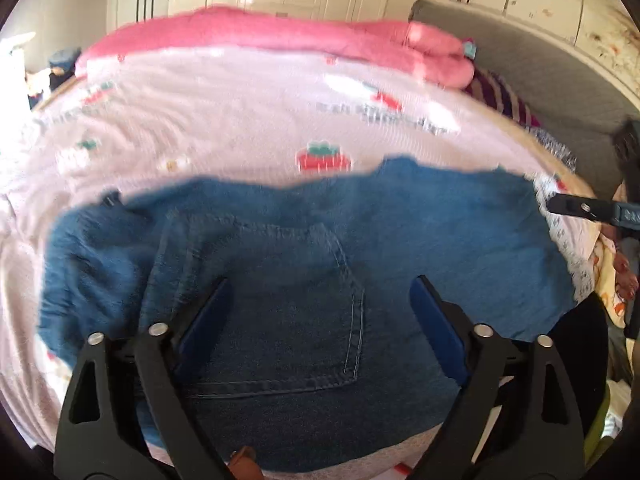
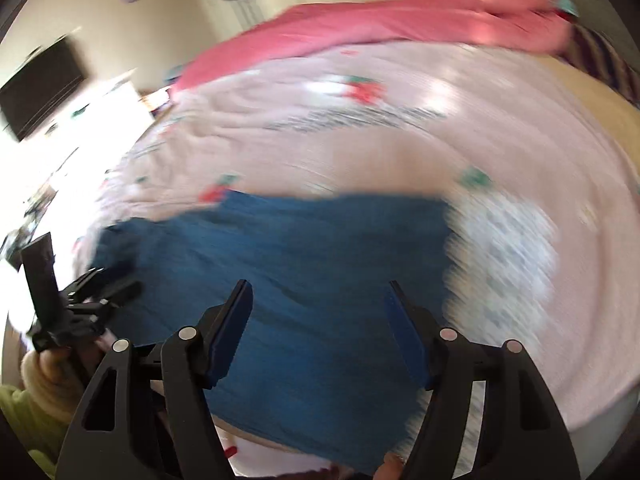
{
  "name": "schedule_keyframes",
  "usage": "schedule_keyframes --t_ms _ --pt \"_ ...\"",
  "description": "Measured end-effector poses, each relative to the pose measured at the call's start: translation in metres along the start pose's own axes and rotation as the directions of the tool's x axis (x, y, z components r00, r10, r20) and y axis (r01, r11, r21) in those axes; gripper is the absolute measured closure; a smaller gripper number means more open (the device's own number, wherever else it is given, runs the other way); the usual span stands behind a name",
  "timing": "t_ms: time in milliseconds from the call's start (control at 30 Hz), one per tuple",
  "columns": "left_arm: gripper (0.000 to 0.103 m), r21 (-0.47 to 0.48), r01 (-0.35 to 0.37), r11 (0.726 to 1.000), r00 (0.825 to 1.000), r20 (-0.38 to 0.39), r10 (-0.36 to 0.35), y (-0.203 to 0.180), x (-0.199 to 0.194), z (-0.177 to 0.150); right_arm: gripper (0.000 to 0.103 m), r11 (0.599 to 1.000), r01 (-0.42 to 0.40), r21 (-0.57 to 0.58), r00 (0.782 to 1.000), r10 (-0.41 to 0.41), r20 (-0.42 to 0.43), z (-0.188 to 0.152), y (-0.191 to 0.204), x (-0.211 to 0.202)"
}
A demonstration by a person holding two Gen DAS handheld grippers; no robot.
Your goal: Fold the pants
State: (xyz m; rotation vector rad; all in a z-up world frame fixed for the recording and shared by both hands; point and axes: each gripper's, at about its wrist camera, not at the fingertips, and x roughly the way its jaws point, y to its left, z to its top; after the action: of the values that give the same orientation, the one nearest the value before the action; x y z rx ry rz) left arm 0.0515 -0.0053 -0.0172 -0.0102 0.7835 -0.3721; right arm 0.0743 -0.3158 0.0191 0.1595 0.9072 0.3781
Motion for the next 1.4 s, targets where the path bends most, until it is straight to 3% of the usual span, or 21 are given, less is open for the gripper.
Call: schedule_keyframes --t_ms 167,300,367,400,567,600,633,667,867,1167,1400 --pt "0.011 0.042 -0.089 0.995 0.992 0.094 0.085 0.001 -0.017 0.001 0.036 0.988 -0.098 -0.121 0.992 0.087 -0.091 0.054 0.045 0.054" --pt "0.011 0.07 -0.1 0.993 0.993 0.073 0.095 0.0 -0.01 -0.002 0.036 0.984 -0.126 -0.127 0.974 0.098 -0.202 0.085 0.055 0.101" --pt "0.011 0.085 -0.111 0.99 0.992 0.066 0.106 -0.001 -0.008 -0.004 0.043 0.984 -0.125 -0.124 0.966 0.092 -0.241 0.092 0.053 0.117" --pt "0.011 0.09 -0.117 0.989 0.992 0.06 0.112 -0.002 -0.006 -0.005 0.05 0.984 -0.128 -0.123 0.962 0.093 -0.258 0.094 0.053 0.122" --pt "0.011 0.111 -0.133 0.985 0.991 0.029 0.13 -0.003 0.001 -0.009 0.053 0.975 -0.187 -0.118 0.926 0.135 -0.353 0.097 0.055 0.144" --pt "0.01 0.115 -0.134 0.984 0.991 0.026 0.132 -0.003 0.002 -0.009 0.064 0.971 -0.205 -0.12 0.917 0.148 -0.371 0.096 0.057 0.147" --pt "0.01 0.114 -0.133 0.984 0.991 0.026 0.131 -0.002 0.002 -0.009 0.091 0.968 -0.219 -0.126 0.91 0.156 -0.385 0.095 0.059 0.149" --pt "0.01 0.113 -0.132 0.985 0.991 0.025 0.13 -0.002 0.002 -0.009 0.1 0.966 -0.217 -0.137 0.908 0.148 -0.393 0.092 0.061 0.151" --pt "0.01 0.111 -0.134 0.985 0.991 0.011 0.134 -0.002 0.005 -0.01 0.1 0.983 -0.155 -0.094 0.958 0.126 -0.257 0.103 0.055 0.137" --pt "0.01 0.114 -0.14 0.983 0.99 -0.007 0.142 0.0 0.012 -0.013 0.1 0.99 -0.102 -0.093 0.95 0.069 -0.305 0.096 0.045 0.176" --pt "0.01 0.112 -0.135 0.984 0.99 -0.012 0.137 0.001 0.013 -0.013 0.1 0.992 -0.104 -0.067 0.962 0.083 -0.259 0.094 0.04 0.167"
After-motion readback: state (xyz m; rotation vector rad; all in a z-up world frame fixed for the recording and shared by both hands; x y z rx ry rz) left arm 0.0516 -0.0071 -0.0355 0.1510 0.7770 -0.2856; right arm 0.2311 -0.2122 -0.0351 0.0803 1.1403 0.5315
